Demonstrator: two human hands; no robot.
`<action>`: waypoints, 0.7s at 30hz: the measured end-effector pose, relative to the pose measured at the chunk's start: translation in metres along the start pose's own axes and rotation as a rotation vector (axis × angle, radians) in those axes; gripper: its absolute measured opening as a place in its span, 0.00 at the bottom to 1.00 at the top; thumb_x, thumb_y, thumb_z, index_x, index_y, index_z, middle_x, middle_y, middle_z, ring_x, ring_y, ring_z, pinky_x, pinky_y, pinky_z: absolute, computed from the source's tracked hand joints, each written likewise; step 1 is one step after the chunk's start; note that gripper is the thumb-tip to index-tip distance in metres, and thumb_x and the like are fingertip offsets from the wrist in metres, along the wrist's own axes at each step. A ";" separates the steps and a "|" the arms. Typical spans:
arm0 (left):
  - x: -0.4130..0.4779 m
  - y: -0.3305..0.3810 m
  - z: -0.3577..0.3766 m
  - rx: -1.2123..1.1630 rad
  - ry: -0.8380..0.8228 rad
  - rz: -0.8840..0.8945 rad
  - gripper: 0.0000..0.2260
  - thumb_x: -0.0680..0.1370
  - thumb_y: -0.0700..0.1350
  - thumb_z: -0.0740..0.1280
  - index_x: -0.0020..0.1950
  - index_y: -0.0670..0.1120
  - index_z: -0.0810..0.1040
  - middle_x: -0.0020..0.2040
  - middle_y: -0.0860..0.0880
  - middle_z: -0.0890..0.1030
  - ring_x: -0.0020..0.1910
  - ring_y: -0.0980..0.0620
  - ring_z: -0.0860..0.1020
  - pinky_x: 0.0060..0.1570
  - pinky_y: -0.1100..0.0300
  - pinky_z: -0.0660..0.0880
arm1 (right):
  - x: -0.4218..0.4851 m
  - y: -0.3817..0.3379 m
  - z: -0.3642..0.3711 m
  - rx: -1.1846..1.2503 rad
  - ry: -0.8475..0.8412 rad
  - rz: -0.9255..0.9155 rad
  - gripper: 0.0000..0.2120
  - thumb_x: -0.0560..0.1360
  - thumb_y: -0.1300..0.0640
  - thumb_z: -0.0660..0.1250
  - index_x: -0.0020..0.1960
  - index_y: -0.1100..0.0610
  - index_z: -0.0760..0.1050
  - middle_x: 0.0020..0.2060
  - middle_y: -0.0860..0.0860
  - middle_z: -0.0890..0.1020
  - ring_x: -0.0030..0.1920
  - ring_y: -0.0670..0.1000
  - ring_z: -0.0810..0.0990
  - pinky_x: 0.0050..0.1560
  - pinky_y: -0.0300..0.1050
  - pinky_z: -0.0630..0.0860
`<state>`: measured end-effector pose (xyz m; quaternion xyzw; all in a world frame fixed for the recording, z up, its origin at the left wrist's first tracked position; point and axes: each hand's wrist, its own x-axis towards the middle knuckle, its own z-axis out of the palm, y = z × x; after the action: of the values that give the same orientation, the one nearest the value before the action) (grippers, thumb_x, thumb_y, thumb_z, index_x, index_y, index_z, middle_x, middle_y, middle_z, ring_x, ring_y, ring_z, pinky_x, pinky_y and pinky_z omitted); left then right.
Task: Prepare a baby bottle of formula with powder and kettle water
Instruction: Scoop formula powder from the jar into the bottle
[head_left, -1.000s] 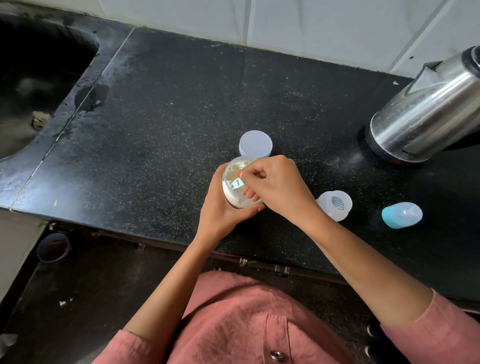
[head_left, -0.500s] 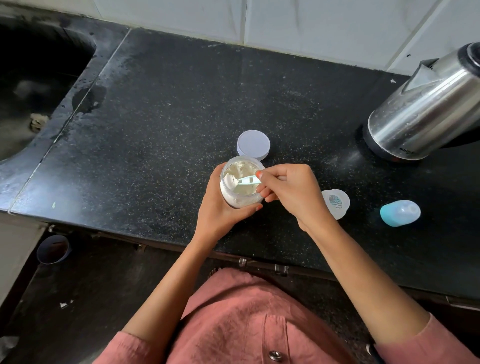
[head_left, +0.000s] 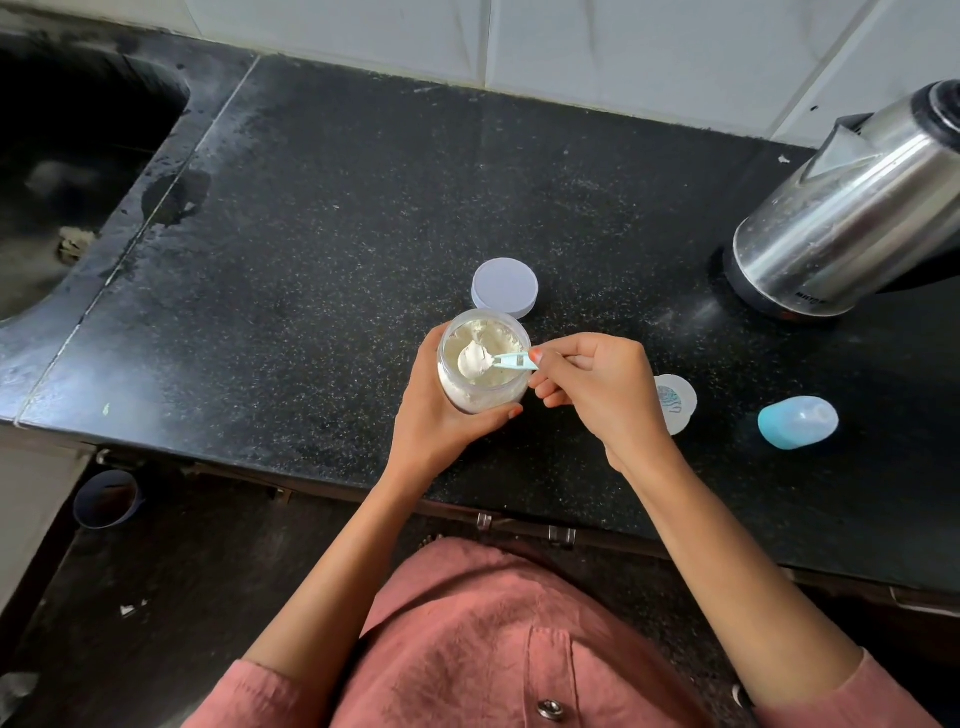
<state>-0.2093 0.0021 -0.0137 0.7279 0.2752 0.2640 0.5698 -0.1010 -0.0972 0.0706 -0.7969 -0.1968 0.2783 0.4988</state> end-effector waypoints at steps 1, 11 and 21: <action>0.000 0.000 0.000 -0.003 0.000 0.001 0.35 0.59 0.53 0.77 0.61 0.61 0.64 0.57 0.67 0.72 0.58 0.65 0.72 0.55 0.73 0.67 | -0.001 0.001 0.000 -0.002 0.004 -0.004 0.03 0.73 0.61 0.68 0.44 0.60 0.80 0.30 0.50 0.82 0.27 0.41 0.78 0.30 0.32 0.75; 0.000 -0.002 0.000 0.010 0.006 0.009 0.35 0.60 0.49 0.79 0.61 0.61 0.64 0.58 0.65 0.72 0.58 0.66 0.72 0.55 0.74 0.67 | -0.002 0.005 0.000 0.093 -0.004 0.036 0.03 0.74 0.62 0.67 0.44 0.59 0.79 0.30 0.51 0.81 0.27 0.41 0.78 0.30 0.32 0.75; -0.001 0.001 0.000 -0.049 -0.021 0.021 0.36 0.59 0.53 0.77 0.64 0.58 0.64 0.61 0.58 0.72 0.60 0.62 0.72 0.59 0.68 0.68 | -0.004 0.005 -0.005 0.157 -0.039 0.081 0.06 0.74 0.62 0.66 0.49 0.62 0.79 0.32 0.53 0.82 0.30 0.42 0.79 0.32 0.34 0.75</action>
<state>-0.2098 0.0014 -0.0123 0.7193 0.2550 0.2690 0.5876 -0.1012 -0.1054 0.0684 -0.7571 -0.1519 0.3282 0.5441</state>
